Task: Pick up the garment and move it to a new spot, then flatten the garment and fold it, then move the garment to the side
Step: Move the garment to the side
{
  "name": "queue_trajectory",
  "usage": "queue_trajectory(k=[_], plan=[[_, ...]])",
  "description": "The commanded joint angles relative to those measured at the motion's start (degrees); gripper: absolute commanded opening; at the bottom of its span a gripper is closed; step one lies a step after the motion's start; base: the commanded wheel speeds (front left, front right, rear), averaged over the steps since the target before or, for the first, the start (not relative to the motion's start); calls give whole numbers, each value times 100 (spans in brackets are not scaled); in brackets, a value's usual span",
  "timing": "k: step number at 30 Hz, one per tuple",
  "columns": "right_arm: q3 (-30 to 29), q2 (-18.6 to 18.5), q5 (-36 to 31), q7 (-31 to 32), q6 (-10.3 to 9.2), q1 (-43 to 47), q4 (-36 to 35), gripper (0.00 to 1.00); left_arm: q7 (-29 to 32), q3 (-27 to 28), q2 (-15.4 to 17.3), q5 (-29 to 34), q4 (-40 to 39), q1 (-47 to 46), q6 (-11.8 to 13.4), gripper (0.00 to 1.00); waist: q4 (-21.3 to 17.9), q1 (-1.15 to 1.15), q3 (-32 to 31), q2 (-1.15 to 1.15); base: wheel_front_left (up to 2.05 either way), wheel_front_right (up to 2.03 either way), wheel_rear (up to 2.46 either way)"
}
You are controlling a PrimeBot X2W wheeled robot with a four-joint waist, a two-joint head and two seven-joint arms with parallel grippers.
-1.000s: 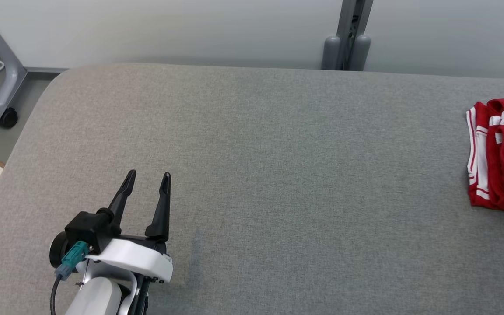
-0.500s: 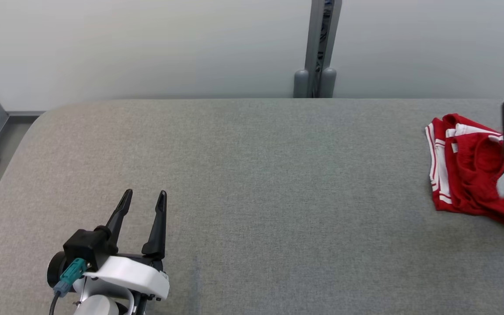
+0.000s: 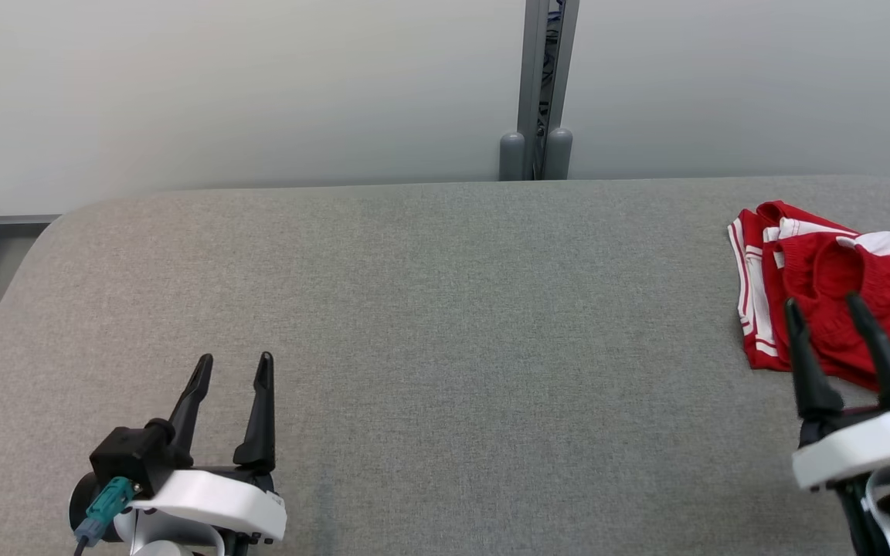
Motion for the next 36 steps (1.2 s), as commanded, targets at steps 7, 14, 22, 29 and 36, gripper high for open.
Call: queue_trajectory(k=[7,14,22,29,36], plan=[[-267,364,-348,2,1,771,-789,100,-51,252,-155,8,-65,131,-14,100,-2,0,80,0,0,0,0],[-705,720,-843,1,1,1250,-1177,100,-51,499,-332,302,-260,221,-124,100,76,0,114,0,0,0,0],[-806,918,-944,1,1,1328,-1174,100,-52,836,-528,557,-346,344,-370,100,85,0,74,0,0,0,0],[-752,944,-917,1,1,1259,-1154,100,-52,988,-649,665,-303,330,-524,100,115,0,61,0,0,0,0],[-749,948,-915,1,1,1241,-1135,100,-52,1086,-713,746,-267,313,-620,100,155,0,62,0,0,0,0]])
